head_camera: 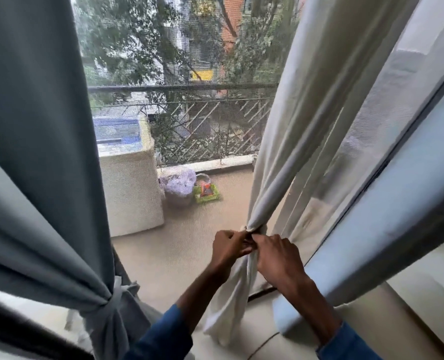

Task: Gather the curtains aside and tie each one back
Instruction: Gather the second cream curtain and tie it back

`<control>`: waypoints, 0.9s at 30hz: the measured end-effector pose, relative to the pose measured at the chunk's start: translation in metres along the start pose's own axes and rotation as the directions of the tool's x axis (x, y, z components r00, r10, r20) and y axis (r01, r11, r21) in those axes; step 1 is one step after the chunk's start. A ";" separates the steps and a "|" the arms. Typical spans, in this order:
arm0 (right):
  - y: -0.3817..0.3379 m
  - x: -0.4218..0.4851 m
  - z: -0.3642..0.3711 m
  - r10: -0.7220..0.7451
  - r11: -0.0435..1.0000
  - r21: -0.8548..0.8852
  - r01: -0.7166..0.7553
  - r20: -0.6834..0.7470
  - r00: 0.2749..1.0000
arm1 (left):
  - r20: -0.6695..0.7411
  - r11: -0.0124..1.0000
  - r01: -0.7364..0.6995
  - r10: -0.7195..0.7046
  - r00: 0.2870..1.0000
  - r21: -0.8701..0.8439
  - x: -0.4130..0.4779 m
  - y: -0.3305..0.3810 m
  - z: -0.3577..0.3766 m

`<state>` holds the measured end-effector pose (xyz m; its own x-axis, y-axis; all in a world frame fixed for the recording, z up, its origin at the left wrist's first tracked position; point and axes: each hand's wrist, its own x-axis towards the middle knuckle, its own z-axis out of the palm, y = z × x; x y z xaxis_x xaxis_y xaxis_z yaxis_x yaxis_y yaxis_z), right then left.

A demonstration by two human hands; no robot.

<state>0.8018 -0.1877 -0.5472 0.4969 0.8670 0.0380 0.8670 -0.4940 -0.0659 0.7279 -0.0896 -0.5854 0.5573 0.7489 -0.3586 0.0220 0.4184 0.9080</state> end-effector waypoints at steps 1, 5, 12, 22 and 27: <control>-0.001 0.003 0.000 0.009 1.000 -0.025 -0.009 0.015 1.000 | -0.011 1.000 -0.007 0.007 1.000 0.011 -0.002 -0.002 0.000; -0.004 0.015 -0.006 0.016 0.997 -0.078 -0.009 0.083 0.996 | -0.033 0.999 -0.026 0.027 0.999 0.038 -0.006 -0.004 -0.001; 0.001 0.022 -0.007 0.004 1.000 0.002 -0.005 0.357 0.934 | -0.012 0.982 -0.100 0.104 0.995 0.162 -0.014 -0.007 -0.001; 0.003 0.005 -0.022 -0.059 0.997 -0.048 0.065 0.119 0.991 | 0.003 0.997 -0.020 0.020 1.000 0.072 -0.009 0.002 0.000; 0.018 0.004 -0.046 -0.033 0.998 0.057 0.034 -0.013 0.999 | -0.031 0.989 -0.096 0.100 0.994 0.111 0.001 0.007 -0.006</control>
<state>0.8208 -0.1959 -0.5020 0.4681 0.8821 0.0536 0.8799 -0.4596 -0.1208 0.7239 -0.0830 -0.5805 0.5305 0.8027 -0.2725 0.0603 0.2849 0.9567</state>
